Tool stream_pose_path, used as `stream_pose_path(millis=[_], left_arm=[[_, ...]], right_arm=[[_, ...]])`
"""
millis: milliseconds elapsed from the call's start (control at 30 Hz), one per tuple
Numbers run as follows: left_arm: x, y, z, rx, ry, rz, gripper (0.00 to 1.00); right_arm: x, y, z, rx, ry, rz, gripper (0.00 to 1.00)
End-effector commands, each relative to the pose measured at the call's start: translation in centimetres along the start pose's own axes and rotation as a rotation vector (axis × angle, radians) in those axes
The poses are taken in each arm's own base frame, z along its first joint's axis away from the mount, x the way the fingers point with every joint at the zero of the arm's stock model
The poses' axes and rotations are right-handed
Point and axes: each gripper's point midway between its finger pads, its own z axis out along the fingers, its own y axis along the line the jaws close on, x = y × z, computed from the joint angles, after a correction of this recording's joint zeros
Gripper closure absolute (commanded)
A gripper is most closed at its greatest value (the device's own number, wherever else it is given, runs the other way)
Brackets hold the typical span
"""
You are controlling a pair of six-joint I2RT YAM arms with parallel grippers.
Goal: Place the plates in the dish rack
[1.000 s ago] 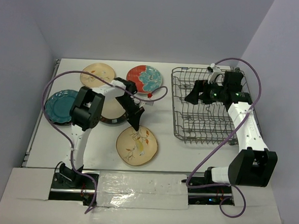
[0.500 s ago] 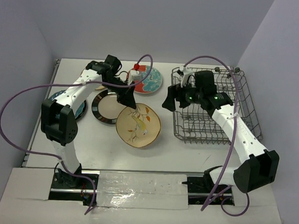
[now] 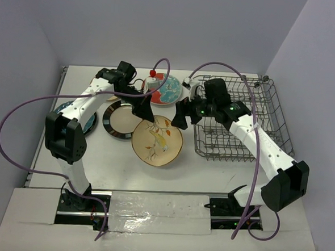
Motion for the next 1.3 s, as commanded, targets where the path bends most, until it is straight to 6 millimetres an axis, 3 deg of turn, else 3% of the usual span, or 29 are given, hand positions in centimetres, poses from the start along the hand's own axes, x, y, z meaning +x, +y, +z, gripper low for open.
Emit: stream_pose_path(millis=[0,233,367,567,667,800,867,933,1067,1100,1167,1200,1267], left_arm=[[-4.2,-4.8,-2.0,0.101,-0.146,0.055,1.00],[-4.6,-5.6,-2.3,0.126,-0.167,0.074,1.00],[-4.8,-6.0,-2.4,0.141,-0.177,0.082,1.00],[-4.5,-6.1,-2.3,0.146,-0.173,0.092,1.00],[-4.8,-6.1,-2.4,0.135,-0.186,0.104,1.00],[-5.1,-6.3,-2.6,0.134,-0.193,0.112,1.00],[-5.1,-6.3,-2.7,0.133,-0.193,0.114,1.00],[-5.2,-6.4,-2.7,0.133,-0.192,0.115,1.00],[-5.1,-6.0,-2.7,0.105,-0.184,0.084,0.99],[-5.0,-5.6,-2.6,0.084,-0.180,0.067,0.79],[-5.7,-4.3,-3.1,-0.017,-0.194,0.036,0.49],[-5.3,-3.7,-3.2,-0.048,-0.197,0.015,0.06],[-6.2,-2.4,-5.1,-0.160,-0.274,-0.031,0.01]], right_arm=[[-0.7,1.1,0.4,-0.038,0.009,-0.051,0.08],[0.1,2.2,1.6,-0.090,0.053,-0.068,0.18],[0.6,2.9,1.9,-0.137,0.078,-0.070,0.38],[1.0,4.3,1.7,-0.233,0.116,-0.077,0.53],[1.4,4.5,1.8,-0.247,0.136,-0.067,0.58],[1.7,4.7,2.0,-0.254,0.157,-0.066,0.57],[1.7,4.5,2.1,-0.245,0.156,-0.065,0.71],[1.5,4.5,2.0,-0.235,0.150,-0.066,0.97],[0.7,4.1,1.7,-0.192,0.119,-0.063,1.00],[0.0,3.6,1.3,-0.136,0.091,-0.046,1.00],[-0.9,2.5,1.0,-0.053,0.044,-0.048,1.00],[-1.7,1.9,0.1,0.009,0.005,-0.028,1.00],[-2.8,-0.9,-1.1,0.163,-0.052,0.015,1.00]])
